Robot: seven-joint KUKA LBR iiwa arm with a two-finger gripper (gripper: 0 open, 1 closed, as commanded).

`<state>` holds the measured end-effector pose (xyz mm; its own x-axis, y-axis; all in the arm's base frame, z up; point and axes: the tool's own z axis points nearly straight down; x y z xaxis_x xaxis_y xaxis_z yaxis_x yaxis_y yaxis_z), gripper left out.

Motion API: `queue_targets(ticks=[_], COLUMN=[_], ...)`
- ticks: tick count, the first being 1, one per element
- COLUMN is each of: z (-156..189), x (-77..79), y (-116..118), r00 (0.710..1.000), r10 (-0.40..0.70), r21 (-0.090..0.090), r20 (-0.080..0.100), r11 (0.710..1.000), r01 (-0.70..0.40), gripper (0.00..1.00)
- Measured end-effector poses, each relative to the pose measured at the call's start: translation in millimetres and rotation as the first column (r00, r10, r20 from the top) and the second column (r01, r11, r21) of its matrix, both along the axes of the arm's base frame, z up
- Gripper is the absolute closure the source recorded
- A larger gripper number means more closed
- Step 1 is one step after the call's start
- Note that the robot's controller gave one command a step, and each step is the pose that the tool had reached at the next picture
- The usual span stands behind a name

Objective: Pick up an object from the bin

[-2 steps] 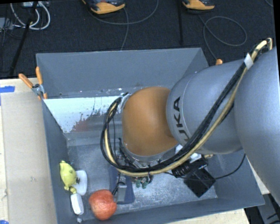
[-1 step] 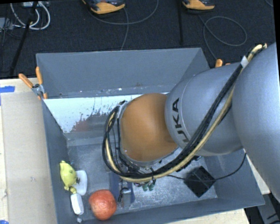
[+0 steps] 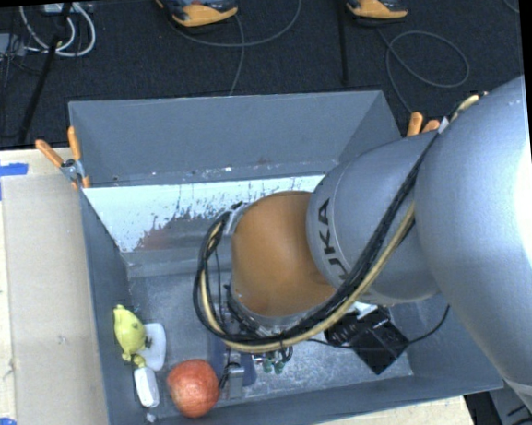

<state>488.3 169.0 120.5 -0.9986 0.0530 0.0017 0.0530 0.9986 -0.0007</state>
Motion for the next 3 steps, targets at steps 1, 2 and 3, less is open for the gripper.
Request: queue_targets(ticks=[1, 2, 3], z=[-6.2, -12.5, -14.3], x=[-10.0, -11.2, -10.9], y=[12.0, 11.9, 11.4], r00=[0.99, 0.993, 0.953], r10=[-0.14, 0.12, 0.304], r21=[-0.001, 0.0, 0.0], r20=[-0.001, -0.001, 0.001], r11=[0.99, 0.993, 0.953], r01=[0.14, -0.12, -0.304], gripper=[0.0, 0.0, 0.0])
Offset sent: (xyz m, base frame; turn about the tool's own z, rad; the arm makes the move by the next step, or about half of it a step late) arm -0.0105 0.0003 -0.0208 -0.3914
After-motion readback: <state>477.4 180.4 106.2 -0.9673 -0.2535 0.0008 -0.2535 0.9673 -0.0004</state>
